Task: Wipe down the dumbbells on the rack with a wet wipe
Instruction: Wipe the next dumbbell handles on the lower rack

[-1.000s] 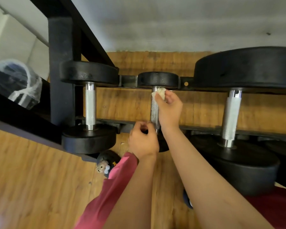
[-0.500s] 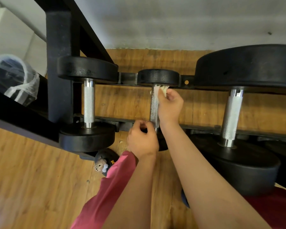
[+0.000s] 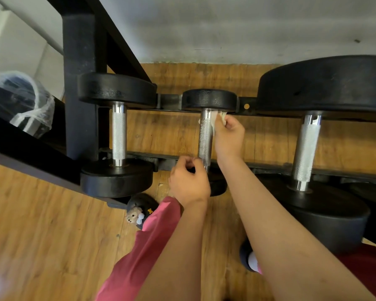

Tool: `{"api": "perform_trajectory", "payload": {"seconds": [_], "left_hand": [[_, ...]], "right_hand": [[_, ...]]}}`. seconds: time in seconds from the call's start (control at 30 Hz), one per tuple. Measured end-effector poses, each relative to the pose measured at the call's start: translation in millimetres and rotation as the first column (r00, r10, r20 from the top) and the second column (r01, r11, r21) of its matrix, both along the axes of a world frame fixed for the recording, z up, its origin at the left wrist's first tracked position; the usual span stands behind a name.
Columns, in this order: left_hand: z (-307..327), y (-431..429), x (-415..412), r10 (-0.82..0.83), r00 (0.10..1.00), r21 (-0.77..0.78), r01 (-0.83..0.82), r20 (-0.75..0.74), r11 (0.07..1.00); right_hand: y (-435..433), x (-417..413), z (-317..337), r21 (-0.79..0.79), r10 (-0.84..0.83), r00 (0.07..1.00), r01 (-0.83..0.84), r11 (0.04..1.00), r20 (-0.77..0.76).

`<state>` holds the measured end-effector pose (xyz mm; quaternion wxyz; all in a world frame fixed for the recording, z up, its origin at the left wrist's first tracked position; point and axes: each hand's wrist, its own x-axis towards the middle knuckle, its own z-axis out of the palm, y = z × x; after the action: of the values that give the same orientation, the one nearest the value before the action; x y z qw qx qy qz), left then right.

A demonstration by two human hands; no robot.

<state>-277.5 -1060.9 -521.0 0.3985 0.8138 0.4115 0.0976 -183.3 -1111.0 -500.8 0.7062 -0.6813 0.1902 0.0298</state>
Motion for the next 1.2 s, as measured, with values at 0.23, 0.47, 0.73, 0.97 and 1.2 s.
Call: {"api": "perform_trajectory", "payload": {"seconds": [0.23, 0.47, 0.73, 0.97, 1.2], "left_hand": [[0.5, -0.5, -0.1, 0.002, 1.0, 0.008, -0.002, -0.002, 1.0], [2.9, -1.0, 0.8, -0.001, 1.0, -0.014, 0.001, 0.008, 1.0], [3.8, -1.4, 0.4, -0.006, 1.0, -0.015, 0.006, 0.013, 1.0], [2.5, -0.9, -0.1, -0.005, 1.0, -0.012, 0.005, 0.018, 1.0], [2.7, -0.8, 0.4, 0.001, 1.0, -0.02, -0.001, 0.011, 1.0]], "right_hand": [[-2.5, 0.8, -2.5, 0.022, -0.021, 1.0, 0.021, 1.0, 0.015], [-0.9, -9.6, -2.6, 0.083, 0.012, 1.0, -0.01, 0.997, -0.024], [-1.0, -14.0, -5.4, 0.107, 0.05, 0.998, -0.046, 0.993, -0.038], [6.7, -18.6, -10.9, 0.06, -0.015, 1.0, 0.016, 0.998, -0.024], [5.0, -20.3, -14.0, 0.043, -0.123, 0.992, 0.124, 0.991, -0.024]]}}
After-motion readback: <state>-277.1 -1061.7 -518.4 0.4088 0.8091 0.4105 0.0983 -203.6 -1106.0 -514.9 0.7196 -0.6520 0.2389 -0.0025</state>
